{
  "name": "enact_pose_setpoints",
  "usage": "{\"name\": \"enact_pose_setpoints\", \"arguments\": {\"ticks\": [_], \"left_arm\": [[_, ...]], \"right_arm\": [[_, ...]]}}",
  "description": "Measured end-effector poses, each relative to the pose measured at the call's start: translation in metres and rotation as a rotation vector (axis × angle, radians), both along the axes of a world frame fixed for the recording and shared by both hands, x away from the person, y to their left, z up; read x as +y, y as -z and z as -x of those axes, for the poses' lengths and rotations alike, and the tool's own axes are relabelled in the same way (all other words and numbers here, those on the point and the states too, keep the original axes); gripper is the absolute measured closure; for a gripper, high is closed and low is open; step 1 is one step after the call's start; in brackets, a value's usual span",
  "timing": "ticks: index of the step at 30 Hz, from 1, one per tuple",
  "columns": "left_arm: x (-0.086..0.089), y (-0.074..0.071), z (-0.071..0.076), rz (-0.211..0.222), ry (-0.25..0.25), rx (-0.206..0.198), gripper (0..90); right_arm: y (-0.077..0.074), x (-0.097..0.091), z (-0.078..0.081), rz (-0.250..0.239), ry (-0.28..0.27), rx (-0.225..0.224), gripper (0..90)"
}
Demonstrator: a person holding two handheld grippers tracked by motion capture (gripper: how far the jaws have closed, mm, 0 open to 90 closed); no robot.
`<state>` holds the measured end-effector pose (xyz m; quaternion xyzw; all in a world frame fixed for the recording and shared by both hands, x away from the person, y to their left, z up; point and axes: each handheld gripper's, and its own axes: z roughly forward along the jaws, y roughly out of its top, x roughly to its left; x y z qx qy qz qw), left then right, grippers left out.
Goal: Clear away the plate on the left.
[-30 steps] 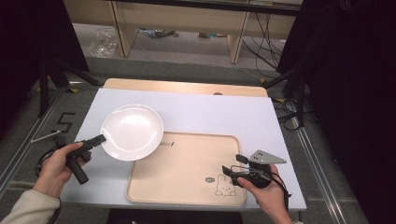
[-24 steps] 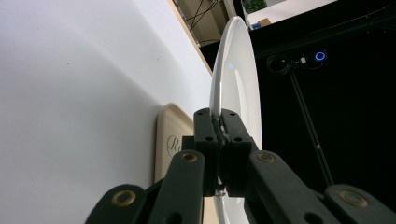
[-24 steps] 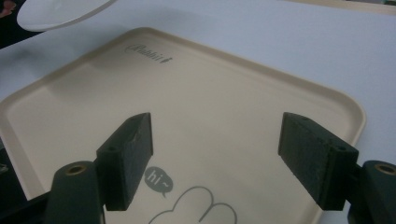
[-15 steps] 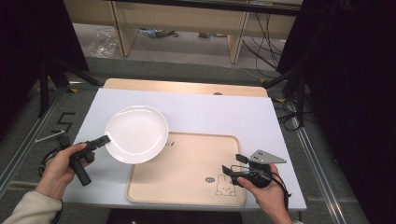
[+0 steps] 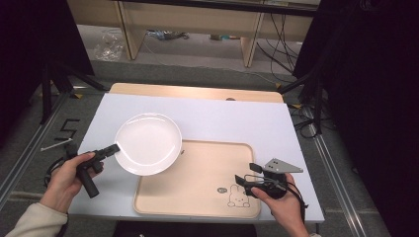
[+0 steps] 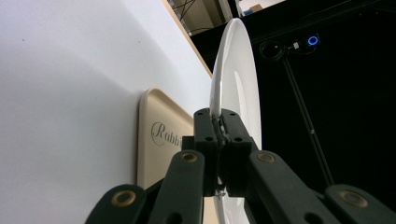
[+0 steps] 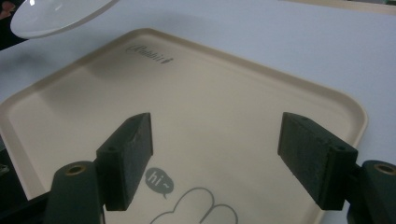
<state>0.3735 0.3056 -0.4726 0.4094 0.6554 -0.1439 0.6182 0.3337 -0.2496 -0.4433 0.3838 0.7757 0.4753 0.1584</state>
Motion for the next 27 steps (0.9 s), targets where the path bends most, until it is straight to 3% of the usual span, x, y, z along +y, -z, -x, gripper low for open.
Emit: {"name": "enact_pose_setpoints", "arguments": {"ticks": [5, 6, 7, 11, 12, 15, 17, 26, 27], "left_arm": [[-0.004, -0.001, 0.001, 0.0, 0.013, -0.004, 86.5], [-0.005, -0.001, 0.001, 0.0, 0.014, -0.004, 86.5], [-0.006, -0.001, 0.002, 0.001, 0.02, -0.006, 86.5], [-0.011, -0.001, 0.002, 0.007, 0.037, -0.003, 86.5], [-0.011, -0.001, 0.002, 0.005, 0.039, -0.004, 86.5], [-0.014, -0.001, 0.002, 0.008, 0.041, -0.006, 86.5], [-0.015, -0.001, 0.002, 0.012, 0.042, -0.005, 86.5], [-0.022, -0.001, 0.003, 0.007, 0.068, -0.002, 86.5], [-0.023, -0.001, 0.003, 0.006, 0.069, -0.001, 86.5]], "right_arm": [[-0.001, 0.0, 0.001, 0.0, -0.001, 0.011, 27.2], [-0.001, 0.0, 0.001, -0.014, -0.007, 0.032, 27.2], [-0.001, 0.0, 0.001, 0.001, -0.002, 0.011, 27.3], [-0.001, 0.0, 0.001, 0.0, -0.003, 0.011, 27.2], [-0.001, 0.001, 0.001, -0.016, -0.006, 0.033, 27.2], [-0.001, 0.0, 0.001, 0.0, -0.002, 0.01, 27.2], [-0.001, 0.001, 0.001, -0.016, -0.008, 0.032, 27.2], [-0.001, 0.0, 0.001, 0.0, -0.003, 0.011, 27.3], [-0.001, 0.001, 0.001, -0.016, -0.007, 0.034, 27.2]]}}
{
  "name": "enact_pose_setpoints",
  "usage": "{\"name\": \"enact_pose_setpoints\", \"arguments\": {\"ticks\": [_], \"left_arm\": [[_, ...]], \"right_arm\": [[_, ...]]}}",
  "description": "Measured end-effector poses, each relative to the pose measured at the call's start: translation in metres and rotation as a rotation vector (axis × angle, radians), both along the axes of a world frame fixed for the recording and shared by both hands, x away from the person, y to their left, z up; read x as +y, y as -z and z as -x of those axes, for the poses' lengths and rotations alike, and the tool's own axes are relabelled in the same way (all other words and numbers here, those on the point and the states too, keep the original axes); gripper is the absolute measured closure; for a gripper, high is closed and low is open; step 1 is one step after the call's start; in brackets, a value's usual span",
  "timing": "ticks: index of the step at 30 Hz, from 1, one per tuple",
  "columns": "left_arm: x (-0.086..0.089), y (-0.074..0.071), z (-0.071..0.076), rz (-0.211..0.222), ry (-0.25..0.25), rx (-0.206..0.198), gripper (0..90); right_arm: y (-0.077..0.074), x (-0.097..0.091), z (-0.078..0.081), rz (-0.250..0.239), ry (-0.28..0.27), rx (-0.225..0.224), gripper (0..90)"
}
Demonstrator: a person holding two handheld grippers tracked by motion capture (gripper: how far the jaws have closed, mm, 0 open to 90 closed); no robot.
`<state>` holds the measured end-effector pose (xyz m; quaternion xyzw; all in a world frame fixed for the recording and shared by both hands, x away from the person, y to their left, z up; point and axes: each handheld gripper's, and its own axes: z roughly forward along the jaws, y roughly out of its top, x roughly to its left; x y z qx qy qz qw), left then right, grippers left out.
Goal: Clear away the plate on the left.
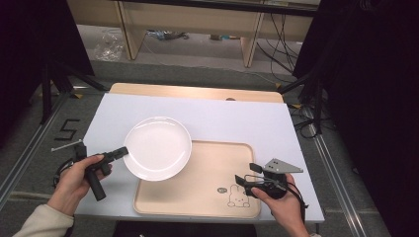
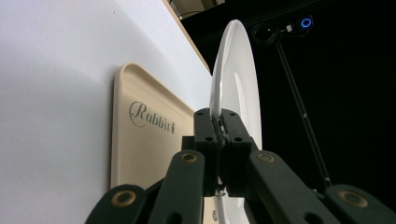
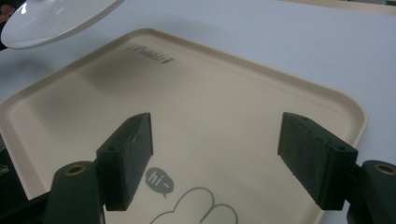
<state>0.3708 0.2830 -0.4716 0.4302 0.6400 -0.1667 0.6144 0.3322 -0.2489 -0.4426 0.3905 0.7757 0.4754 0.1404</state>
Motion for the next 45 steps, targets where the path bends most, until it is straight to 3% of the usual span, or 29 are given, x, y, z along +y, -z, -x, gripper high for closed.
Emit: {"name": "enact_pose_setpoints", "arguments": {"ticks": [1, 3, 4, 8, 12, 13, 16, 20, 29, 30, 31, 36, 39, 40, 45], "left_arm": [[0.0, 0.0, 0.0, 0.002, 0.002, 0.0, 86.5], [-0.001, 0.0, 0.0, 0.002, 0.004, 0.001, 86.5], [-0.002, 0.0, 0.0, 0.004, 0.004, 0.0, 86.5], [-0.004, 0.001, 0.0, 0.004, 0.008, -0.001, 86.4], [-0.005, 0.0, 0.0, 0.002, 0.012, 0.002, 86.5], [-0.005, 0.0, 0.001, 0.003, 0.013, 0.003, 86.5], [-0.006, 0.0, 0.001, 0.0, 0.016, 0.003, 86.4], [-0.008, 0.001, 0.001, 0.002, 0.02, -0.001, 86.4], [-0.011, 0.001, 0.001, -0.001, 0.035, 0.005, 86.4], [-0.012, 0.001, 0.001, -0.002, 0.035, 0.006, 86.4], [-0.012, 0.001, 0.001, -0.004, 0.036, 0.006, 86.3], [-0.014, 0.001, 0.001, 0.004, 0.036, 0.005, 86.3], [-0.015, 0.0, 0.001, 0.002, 0.038, 0.004, 86.3], [-0.015, 0.001, 0.001, -0.001, 0.044, 0.0, 86.3], [-0.018, 0.0, 0.001, -0.005, 0.054, 0.003, 86.3]], "right_arm": [[0.0, -0.001, -0.001, 0.016, 0.004, -0.024, 27.3], [0.0, -0.001, -0.001, 0.017, 0.004, -0.024, 27.2], [0.0, 0.0, 0.0, 0.002, 0.0, -0.002, 27.2], [0.0, -0.001, -0.001, 0.015, 0.006, -0.023, 27.2], [0.0, -0.001, -0.001, 0.016, 0.004, -0.023, 27.2], [0.0, 0.0, 0.0, 0.0, -0.002, -0.001, 27.2], [0.0, -0.001, -0.001, 0.015, 0.004, -0.023, 27.2], [0.0, 0.0, 0.0, 0.002, 0.0, -0.005, 27.2], [0.0, -0.001, -0.001, 0.015, 0.003, -0.023, 27.2], [0.0, 0.0, 0.0, 0.003, 0.0, -0.005, 27.2], [0.0, -0.001, -0.001, 0.014, 0.003, -0.024, 27.3], [0.0, -0.001, -0.001, 0.017, 0.005, -0.018, 27.3], [0.002, -0.001, -0.002, 0.008, 0.001, -0.041, 27.2], [0.001, -0.001, -0.001, 0.015, 0.001, -0.021, 27.2], [0.0, -0.001, -0.001, 0.015, 0.005, -0.017, 27.2]]}}
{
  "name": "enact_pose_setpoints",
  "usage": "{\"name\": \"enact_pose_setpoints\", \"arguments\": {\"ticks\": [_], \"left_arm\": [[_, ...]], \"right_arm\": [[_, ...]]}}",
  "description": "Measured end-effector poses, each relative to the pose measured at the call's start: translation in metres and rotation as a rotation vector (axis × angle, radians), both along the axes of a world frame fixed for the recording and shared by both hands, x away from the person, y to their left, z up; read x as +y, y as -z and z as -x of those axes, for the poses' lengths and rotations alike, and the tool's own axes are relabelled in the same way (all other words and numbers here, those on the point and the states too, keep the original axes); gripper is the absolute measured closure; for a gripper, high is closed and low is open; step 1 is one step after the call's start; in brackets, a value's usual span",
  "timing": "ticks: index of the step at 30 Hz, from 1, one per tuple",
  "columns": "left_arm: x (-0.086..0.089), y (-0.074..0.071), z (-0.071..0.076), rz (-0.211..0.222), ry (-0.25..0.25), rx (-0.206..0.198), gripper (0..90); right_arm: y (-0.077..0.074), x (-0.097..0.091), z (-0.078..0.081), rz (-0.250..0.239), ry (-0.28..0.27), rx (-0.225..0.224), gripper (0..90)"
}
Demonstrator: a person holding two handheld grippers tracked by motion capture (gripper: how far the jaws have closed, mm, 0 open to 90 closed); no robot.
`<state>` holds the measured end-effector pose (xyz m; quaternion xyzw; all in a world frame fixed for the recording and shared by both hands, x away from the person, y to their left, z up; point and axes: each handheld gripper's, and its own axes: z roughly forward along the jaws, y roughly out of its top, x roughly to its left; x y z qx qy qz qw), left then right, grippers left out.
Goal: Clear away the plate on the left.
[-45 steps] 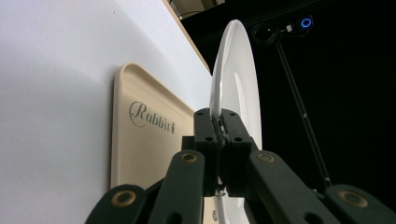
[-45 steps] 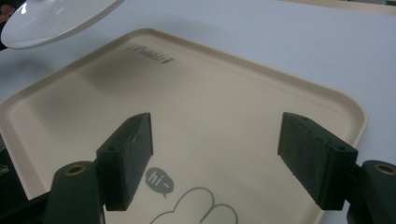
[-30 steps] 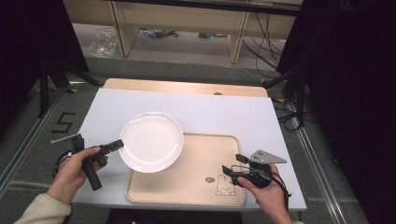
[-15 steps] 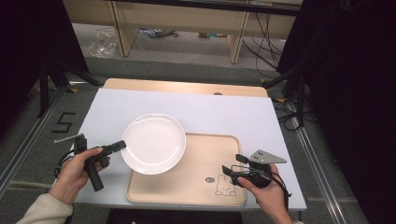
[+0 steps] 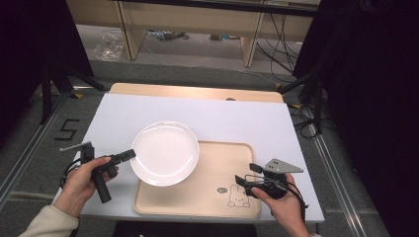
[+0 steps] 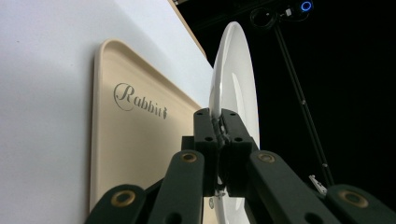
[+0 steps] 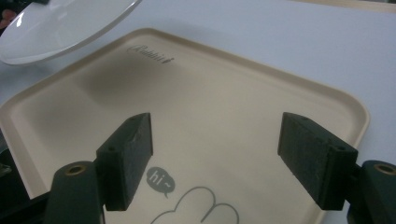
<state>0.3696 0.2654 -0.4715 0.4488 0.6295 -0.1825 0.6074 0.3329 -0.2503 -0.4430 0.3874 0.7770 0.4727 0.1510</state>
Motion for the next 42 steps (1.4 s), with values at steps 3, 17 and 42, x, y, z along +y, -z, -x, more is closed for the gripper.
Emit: {"name": "enact_pose_setpoints", "arguments": {"ticks": [3, 17, 42], "left_arm": [[-0.002, -0.001, 0.0, 0.003, 0.002, 0.0, 86.3], [-0.008, -0.001, 0.0, -0.002, 0.024, 0.001, 86.3], [-0.017, -0.001, 0.0, 0.003, 0.034, -0.002, 86.2]], "right_arm": [[0.0, 0.0, 0.0, 0.001, 0.0, -0.002, 27.2], [0.001, 0.0, -0.001, -0.006, -0.001, -0.016, 27.2], [0.001, 0.0, -0.001, -0.003, -0.003, -0.016, 27.3]]}}
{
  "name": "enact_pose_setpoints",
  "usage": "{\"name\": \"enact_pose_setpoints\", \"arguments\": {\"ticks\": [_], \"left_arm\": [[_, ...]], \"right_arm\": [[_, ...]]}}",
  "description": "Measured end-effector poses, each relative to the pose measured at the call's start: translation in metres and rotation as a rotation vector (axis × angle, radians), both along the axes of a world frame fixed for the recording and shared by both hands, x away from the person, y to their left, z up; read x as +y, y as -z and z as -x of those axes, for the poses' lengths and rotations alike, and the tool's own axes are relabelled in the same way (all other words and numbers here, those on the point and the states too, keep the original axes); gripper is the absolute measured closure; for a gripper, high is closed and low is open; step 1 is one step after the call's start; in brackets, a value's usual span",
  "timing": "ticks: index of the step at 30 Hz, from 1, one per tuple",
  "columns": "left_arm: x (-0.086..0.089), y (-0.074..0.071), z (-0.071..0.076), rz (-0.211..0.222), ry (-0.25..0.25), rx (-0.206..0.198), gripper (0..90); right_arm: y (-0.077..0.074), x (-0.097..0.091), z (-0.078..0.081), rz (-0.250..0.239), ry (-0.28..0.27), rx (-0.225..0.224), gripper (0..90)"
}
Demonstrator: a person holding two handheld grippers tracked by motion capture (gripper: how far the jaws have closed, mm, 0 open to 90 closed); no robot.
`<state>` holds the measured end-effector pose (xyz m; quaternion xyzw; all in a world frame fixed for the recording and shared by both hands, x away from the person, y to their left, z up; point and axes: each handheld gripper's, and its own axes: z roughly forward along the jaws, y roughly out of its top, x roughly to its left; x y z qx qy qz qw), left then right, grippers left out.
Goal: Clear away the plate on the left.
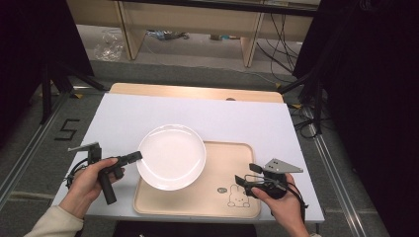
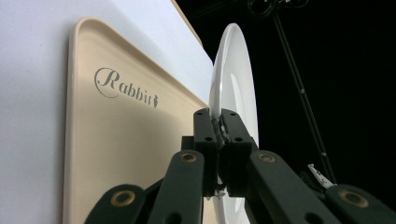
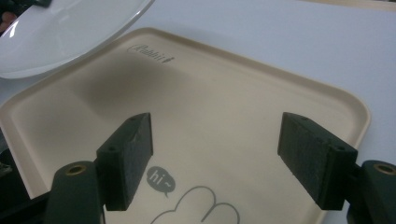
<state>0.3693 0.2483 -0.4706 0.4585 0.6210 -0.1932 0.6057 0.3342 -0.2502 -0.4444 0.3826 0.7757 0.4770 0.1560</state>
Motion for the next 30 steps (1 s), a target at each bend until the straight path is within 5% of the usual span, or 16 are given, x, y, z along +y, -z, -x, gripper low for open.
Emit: {"name": "enact_pose_setpoints", "arguments": {"ticks": [30], "left_arm": [[-0.0087, 0.0007, 0.0004, -0.005, 0.023, 0.004, 85.9]], "right_arm": [[0.0008, 0.0014, 0.001, -0.017, 0.012, 0.013, 27.3]]}}
